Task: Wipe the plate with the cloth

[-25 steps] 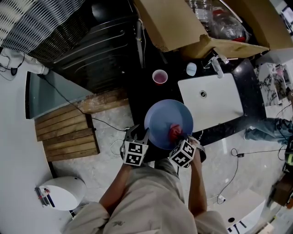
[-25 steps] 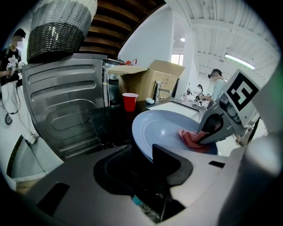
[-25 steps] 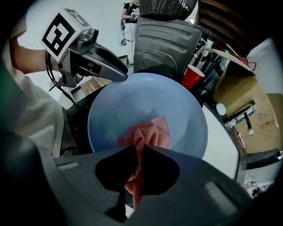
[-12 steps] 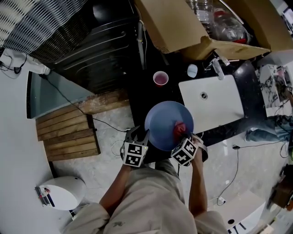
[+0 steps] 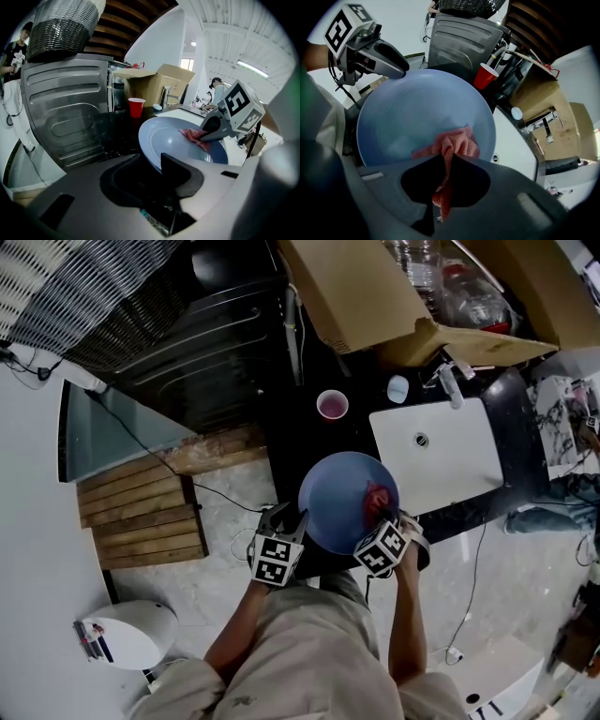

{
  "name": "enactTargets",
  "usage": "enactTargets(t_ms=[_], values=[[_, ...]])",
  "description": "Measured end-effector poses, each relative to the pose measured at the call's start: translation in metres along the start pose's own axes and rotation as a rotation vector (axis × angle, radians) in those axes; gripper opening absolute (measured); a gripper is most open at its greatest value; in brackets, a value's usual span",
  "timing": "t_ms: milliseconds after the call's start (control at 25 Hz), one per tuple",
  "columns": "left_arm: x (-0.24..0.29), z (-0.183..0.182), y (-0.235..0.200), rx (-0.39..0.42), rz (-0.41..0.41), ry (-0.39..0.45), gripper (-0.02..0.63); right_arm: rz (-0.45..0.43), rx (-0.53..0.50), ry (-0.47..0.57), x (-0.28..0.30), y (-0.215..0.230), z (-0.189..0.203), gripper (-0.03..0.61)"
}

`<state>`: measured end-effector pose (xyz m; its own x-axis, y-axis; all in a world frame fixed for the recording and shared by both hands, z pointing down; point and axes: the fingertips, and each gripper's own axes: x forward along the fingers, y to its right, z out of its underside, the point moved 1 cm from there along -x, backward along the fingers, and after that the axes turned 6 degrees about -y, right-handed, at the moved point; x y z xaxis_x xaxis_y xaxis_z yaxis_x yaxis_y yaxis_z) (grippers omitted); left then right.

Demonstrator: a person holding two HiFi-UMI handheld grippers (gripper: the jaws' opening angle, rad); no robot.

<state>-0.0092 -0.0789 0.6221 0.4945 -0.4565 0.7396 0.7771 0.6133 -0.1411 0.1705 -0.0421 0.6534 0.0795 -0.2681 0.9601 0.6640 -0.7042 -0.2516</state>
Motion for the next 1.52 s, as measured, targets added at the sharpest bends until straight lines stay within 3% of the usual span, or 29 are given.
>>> enactTargets(t_ms=[1520], values=[[0.009,-0.002,0.004,-0.014,0.123,0.002,0.123,0.100,-0.003,0.101,0.022,0.059,-0.055,0.025]])
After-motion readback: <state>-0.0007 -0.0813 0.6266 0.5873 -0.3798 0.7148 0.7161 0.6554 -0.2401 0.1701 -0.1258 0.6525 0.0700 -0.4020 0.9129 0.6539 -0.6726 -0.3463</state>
